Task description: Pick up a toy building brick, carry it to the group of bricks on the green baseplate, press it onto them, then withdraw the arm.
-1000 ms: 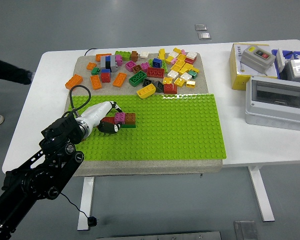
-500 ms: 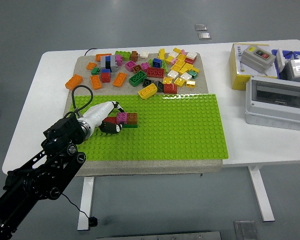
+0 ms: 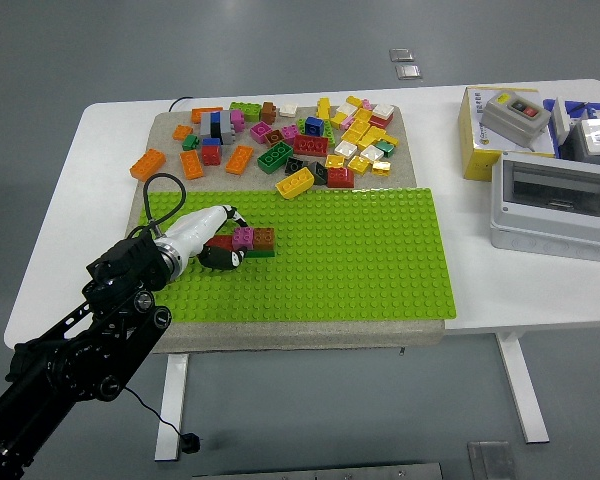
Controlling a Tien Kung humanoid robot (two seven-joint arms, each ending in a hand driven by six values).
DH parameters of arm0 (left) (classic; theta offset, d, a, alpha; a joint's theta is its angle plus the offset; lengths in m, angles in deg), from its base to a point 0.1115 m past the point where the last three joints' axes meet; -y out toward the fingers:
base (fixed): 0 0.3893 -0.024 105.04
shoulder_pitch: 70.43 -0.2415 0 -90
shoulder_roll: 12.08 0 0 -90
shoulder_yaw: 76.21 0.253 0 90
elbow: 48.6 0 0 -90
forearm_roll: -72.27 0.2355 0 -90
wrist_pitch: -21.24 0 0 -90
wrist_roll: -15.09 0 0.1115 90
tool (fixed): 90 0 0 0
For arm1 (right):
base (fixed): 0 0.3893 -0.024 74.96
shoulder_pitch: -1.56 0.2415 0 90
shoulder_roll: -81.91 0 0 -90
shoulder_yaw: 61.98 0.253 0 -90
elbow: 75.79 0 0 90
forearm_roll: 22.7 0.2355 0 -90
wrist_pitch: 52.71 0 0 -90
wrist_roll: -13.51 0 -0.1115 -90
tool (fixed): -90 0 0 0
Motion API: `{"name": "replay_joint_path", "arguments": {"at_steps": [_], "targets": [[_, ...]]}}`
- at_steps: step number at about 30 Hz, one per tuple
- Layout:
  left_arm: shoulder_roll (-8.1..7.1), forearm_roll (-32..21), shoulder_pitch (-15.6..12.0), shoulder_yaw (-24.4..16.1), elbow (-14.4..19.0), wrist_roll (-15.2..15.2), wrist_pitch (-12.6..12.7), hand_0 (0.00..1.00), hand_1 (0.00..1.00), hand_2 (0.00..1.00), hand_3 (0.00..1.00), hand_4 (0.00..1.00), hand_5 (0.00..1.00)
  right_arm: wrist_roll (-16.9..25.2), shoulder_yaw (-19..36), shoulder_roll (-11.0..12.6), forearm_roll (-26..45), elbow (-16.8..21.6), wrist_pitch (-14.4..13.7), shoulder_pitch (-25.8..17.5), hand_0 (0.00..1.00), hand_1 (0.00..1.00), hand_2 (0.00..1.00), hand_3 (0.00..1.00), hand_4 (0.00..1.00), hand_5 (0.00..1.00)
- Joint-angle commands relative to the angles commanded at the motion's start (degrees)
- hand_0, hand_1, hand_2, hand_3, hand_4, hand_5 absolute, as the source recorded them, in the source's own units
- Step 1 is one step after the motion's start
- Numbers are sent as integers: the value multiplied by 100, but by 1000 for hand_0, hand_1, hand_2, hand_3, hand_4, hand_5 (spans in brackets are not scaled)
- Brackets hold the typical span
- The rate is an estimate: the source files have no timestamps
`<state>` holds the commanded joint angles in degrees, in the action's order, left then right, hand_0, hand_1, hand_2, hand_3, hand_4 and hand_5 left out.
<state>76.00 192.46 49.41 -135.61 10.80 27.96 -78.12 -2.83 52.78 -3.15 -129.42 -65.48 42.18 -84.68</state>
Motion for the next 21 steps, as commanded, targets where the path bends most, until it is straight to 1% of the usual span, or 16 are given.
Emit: {"name": "replay_joint_path", "arguments": {"at_steps": [5,6,11,12,17,18,21], "targets": [[-5,7,-8,-2,6,-1,-7,996,954,980,796,521,157,-3,6,0,-7,0,3,-6,699,613,571,692,375,880],[-7,11,-11,-4,8,-1,-10,996,955,986,847,550,163,-3,7,1,-7,0,3,-7,696,613,570,692,375,881],[-14,24,-14,-10,20,-3,-9,996,955,986,847,550,163,-4,8,1,-6,0,4,-8,696,613,570,692,375,881],[-15,26,-14,-11,23,-5,-8,996,956,987,871,669,254,-4,8,1,-4,0,4,-8,698,613,570,692,375,881],[-23,35,-17,-14,48,-20,7,996,956,987,871,669,254,-4,2,0,11,0,2,-5,698,613,570,692,375,881],[-25,43,-19,-18,61,-21,8,997,956,991,883,691,280,-4,2,0,11,0,2,-5,698,612,570,691,375,882],[-41,105,-43,-61,182,1,-14,997,956,991,883,691,280,-5,1,4,11,0,2,-5,698,612,570,691,375,882]]}}
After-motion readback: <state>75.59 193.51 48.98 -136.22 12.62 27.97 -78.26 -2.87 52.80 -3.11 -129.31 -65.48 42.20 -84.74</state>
